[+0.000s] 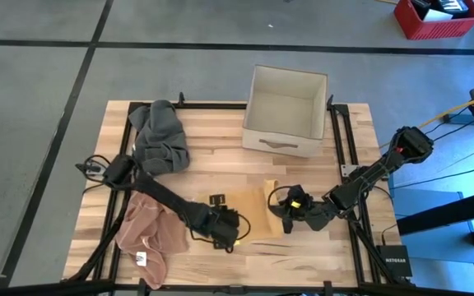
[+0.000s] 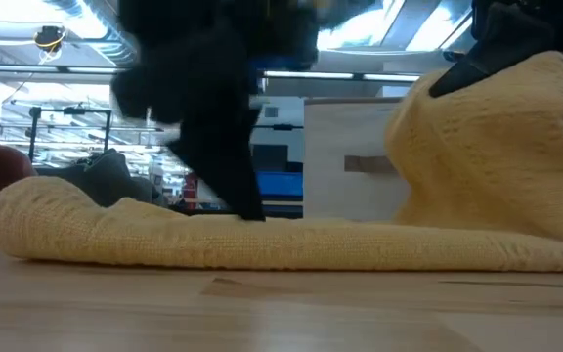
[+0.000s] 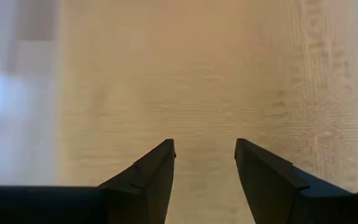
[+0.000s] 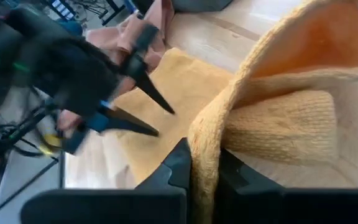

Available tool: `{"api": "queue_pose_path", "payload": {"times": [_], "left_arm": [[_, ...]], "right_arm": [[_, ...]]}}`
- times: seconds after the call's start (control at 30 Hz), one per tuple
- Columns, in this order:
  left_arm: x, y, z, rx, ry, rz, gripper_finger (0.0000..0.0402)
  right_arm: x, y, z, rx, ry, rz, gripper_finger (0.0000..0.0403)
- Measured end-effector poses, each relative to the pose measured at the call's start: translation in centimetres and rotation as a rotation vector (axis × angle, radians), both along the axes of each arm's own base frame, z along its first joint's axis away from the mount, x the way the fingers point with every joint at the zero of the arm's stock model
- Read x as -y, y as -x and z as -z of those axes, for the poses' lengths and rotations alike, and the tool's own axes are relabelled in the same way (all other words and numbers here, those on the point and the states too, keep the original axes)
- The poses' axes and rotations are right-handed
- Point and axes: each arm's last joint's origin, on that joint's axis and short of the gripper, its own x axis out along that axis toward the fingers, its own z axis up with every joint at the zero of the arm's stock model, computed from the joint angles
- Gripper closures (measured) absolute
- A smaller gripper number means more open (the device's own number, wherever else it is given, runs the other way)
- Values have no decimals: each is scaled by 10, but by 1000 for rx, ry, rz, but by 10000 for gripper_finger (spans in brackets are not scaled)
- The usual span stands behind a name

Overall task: Fold towel
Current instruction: Fold the yellow towel

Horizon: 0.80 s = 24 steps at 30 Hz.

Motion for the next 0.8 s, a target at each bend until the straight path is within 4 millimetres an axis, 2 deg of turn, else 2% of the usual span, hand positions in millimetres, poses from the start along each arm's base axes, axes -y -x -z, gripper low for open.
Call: {"api": "queue_pose_path", "payload": {"times": [0.07, 0.23, 0.43, 0.63, 0.8], "left_arm": [[-3, 3, 18, 25, 5, -11, 238], [-12, 2, 37, 115, 31, -2, 238], [-19, -9, 36, 193, 69, 15, 238], [-17, -14, 34, 239, 63, 67, 238], [-11, -21, 21, 213, 55, 89, 238]], "right_arm": [[-1, -1, -2, 20, -13, -2, 372], [0, -8, -7, 55, -48, -32, 372], [6, -29, -7, 42, -40, -19, 372], [8, -54, -11, 50, 1, -37, 372], [6, -69, -16, 48, 49, -74, 372]]}}
